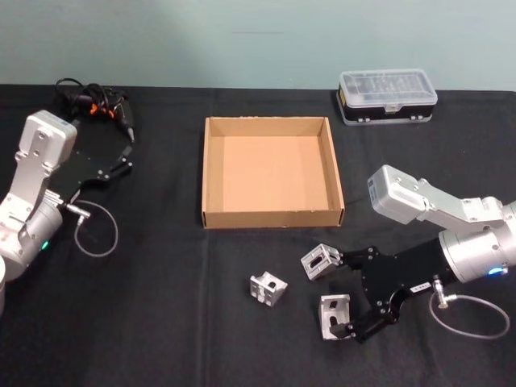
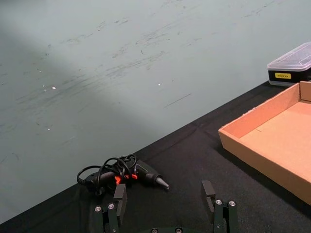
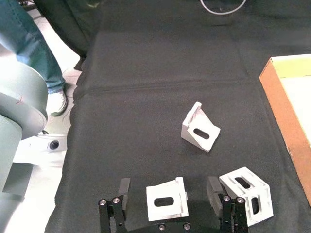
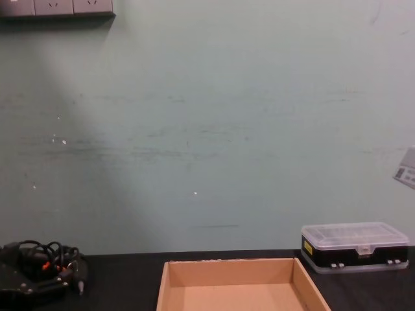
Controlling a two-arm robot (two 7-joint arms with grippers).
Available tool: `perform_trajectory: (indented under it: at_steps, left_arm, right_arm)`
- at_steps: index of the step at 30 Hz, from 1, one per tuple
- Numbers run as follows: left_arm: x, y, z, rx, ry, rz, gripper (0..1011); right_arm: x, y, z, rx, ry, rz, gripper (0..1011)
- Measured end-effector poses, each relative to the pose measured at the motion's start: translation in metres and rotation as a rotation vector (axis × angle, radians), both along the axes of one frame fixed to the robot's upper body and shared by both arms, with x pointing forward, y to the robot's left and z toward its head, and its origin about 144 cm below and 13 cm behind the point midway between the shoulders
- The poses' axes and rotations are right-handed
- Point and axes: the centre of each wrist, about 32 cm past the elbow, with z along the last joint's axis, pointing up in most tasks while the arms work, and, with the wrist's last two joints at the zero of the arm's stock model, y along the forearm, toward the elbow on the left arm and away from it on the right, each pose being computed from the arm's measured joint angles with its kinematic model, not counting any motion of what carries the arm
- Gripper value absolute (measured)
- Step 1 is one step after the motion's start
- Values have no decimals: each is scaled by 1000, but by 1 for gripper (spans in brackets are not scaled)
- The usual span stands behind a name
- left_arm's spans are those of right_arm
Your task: Use one hand to pick up the angle iron from the table and place it into the box.
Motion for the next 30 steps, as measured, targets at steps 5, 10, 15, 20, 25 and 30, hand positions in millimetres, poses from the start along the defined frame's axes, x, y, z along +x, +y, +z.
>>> perform_trajectory:
  at_steps: [5, 10, 15, 20, 25, 30]
  left_arm:
    - [0, 0, 0, 0, 0, 0, 1000]
    - [0, 0, 0, 0, 0, 0, 1000]
    - [0, 0, 0, 0, 0, 0, 1000]
    - [0, 0, 0, 0, 0, 0, 1000]
    - [0, 0, 0, 0, 0, 0, 1000]
    - [0, 0, 0, 0, 0, 0, 1000]
  right_arm:
    - [0, 0, -1, -6, 3, -1, 1002]
    - [0, -2, -1, -15, 8, -4, 1002]
    - [0, -4, -4, -22, 15, -12, 1002]
    - [0, -5, -7, -26, 19, -19, 1003]
    - [0, -6, -9, -27, 20, -27, 982]
    - [0, -5, -11, -33, 19, -36, 870]
